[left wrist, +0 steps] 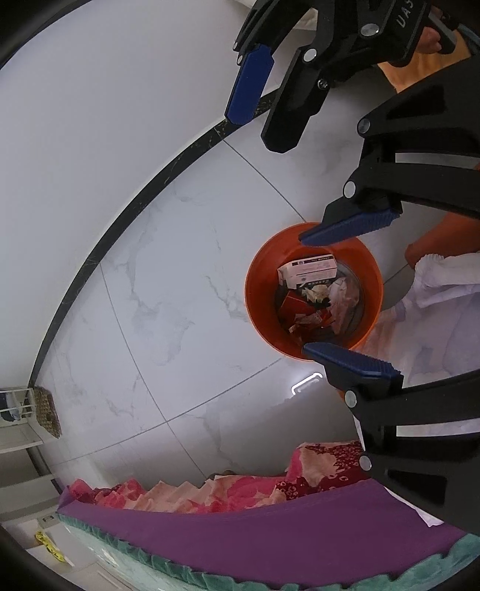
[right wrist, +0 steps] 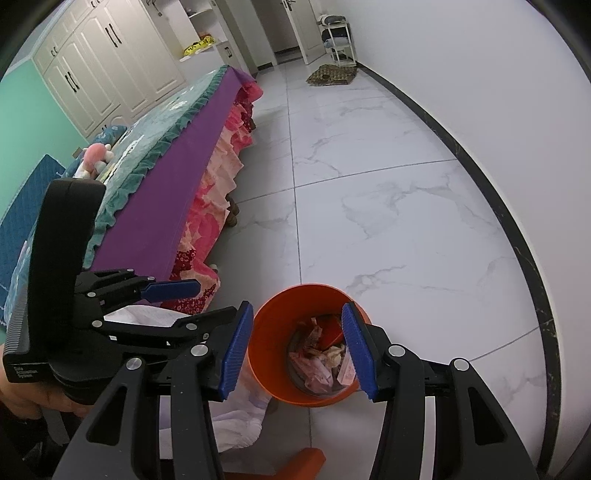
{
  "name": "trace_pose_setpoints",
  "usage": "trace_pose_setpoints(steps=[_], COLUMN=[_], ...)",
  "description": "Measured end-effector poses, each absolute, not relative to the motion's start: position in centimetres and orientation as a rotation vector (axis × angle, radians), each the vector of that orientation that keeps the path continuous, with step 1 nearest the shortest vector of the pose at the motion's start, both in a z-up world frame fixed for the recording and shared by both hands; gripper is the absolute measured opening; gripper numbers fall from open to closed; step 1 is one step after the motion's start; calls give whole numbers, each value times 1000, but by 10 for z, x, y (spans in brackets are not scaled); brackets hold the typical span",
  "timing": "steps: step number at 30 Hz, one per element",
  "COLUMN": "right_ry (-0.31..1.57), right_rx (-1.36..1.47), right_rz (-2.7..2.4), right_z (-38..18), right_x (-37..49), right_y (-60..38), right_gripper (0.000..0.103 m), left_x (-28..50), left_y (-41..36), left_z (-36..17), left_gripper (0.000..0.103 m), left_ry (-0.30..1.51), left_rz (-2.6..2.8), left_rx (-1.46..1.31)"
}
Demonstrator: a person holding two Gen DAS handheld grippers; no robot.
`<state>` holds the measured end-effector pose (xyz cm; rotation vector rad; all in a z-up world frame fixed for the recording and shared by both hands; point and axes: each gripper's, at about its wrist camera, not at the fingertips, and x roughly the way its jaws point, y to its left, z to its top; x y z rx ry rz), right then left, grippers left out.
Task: Collect trash
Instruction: 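Move both tools back over the bed toward the rope and pink clip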
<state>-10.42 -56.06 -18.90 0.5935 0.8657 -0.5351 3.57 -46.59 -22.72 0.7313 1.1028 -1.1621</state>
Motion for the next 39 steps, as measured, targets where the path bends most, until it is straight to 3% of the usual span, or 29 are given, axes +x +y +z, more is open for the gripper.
trace_pose_setpoints(steps=[3,14,16,35,39], right_ry=[861,803,781,704,715], right_rx=[586,559,544,367,306], right_rz=[-532,-474,-441,-86,26], right_z=[-186,-151,-138,-60,-53], right_x=[-103,-95,-91,-9,25], right_y=[-558,-533,-521,-380,-338], right_gripper=[51,51,51,56,57], left_x=[36,43,46,83,94], left_y=[-465,-435,-420,-234,-187], left_z=[-225,-192,-180,-99,-94], left_gripper=[67,67,74,74,85], left_ry=[1088,1039,1008,860,843], left_rz=[-1152,-1124,-1099,-770,-660], left_rx=[735,660,643,387,344])
